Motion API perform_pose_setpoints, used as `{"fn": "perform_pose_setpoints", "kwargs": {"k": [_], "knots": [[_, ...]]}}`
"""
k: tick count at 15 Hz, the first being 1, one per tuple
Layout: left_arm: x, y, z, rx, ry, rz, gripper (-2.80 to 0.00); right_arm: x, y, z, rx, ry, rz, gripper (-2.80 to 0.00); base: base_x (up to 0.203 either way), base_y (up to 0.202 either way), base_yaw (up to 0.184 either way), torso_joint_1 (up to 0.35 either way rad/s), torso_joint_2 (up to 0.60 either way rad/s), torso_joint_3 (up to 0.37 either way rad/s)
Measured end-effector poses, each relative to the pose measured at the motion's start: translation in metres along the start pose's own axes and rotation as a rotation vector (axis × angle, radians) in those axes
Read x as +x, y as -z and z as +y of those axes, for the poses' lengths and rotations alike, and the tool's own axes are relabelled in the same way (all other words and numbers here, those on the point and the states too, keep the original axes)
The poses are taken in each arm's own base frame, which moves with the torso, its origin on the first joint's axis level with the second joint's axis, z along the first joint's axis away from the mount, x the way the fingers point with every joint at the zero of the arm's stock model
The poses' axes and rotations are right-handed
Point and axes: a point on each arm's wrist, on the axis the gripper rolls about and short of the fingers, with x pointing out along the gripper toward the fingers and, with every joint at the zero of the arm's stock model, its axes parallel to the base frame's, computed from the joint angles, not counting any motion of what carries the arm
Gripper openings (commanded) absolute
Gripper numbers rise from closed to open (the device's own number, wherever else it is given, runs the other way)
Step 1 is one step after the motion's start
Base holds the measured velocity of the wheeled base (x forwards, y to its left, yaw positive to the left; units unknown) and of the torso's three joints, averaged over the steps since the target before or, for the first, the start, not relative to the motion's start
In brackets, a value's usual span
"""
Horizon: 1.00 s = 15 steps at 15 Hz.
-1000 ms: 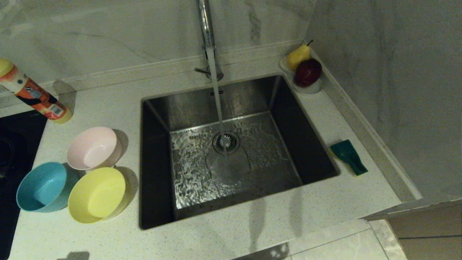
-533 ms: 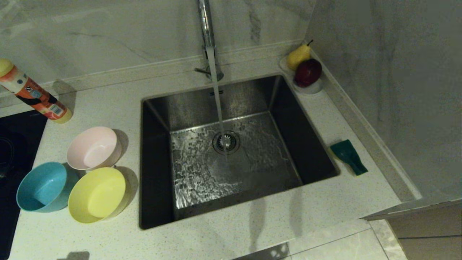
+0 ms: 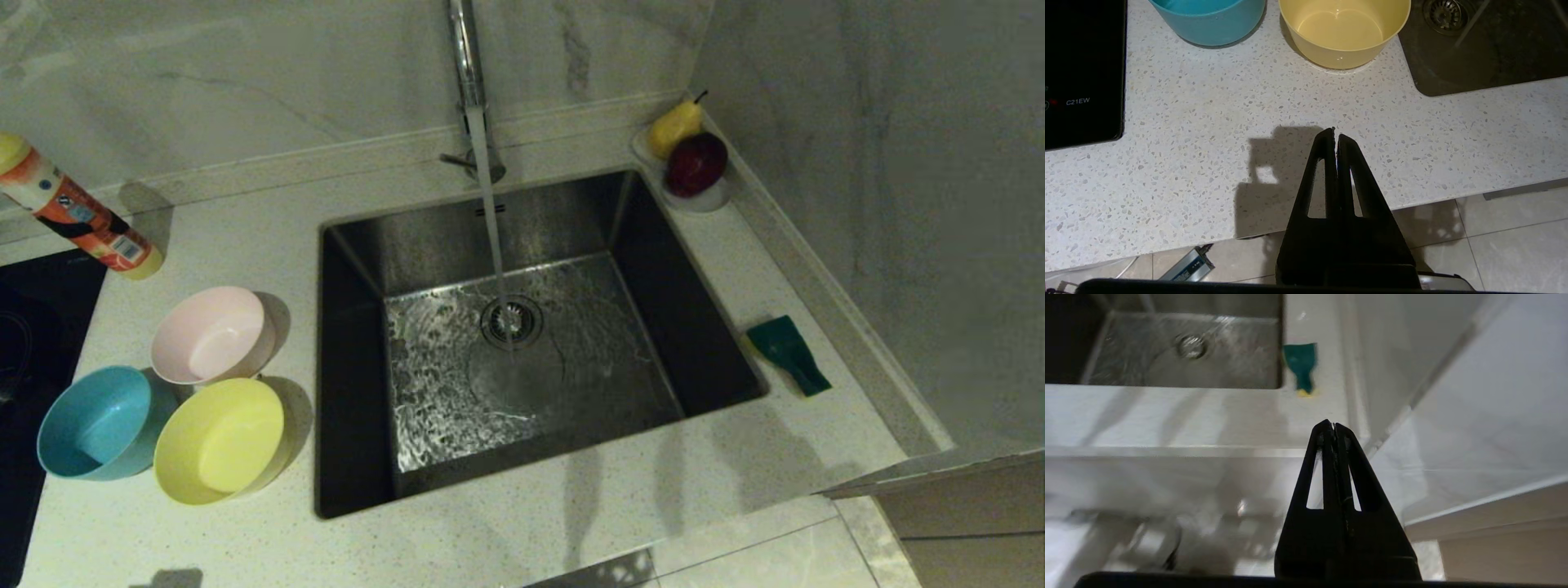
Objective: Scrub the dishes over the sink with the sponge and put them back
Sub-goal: Pick up a bowl and the sponge
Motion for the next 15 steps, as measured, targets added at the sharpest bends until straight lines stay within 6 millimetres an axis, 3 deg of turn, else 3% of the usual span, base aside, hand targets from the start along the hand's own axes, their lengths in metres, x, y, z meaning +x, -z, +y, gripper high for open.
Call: {"fn": "perform_pose_setpoints", "kwargs": {"k": [4, 8, 12, 15], "knots": [[0.000, 0.000, 0.000, 0.000, 0.000, 0.000, -2.80, 0.039, -0.049, -0.010, 0.000, -0.082, 0.153, -2.80, 0.000, 0.000, 0.000, 0.000, 0.00, 0.000], [0.000, 0.000, 0.000, 0.000, 0.000, 0.001, -2.80, 0.098, -0.075, -0.021, -0.044, -0.146, 0.349, -2.80, 0.000, 0.000, 0.000, 0.000, 0.00, 0.000], [0.000, 0.000, 0.000, 0.000, 0.000, 0.001, -2.80, 0.160, -0.069, -0.023, -0.011, -0.184, 0.528, -2.80, 0.000, 0.000, 0.000, 0.000, 0.00, 0.000], [0.000, 0.000, 0.000, 0.000, 0.000, 0.001, -2.80, 0.193, -0.054, -0.011, 0.060, -0.218, 0.651, -2.80, 0.000, 0.000, 0.000, 0.000, 0.00, 0.000]]}}
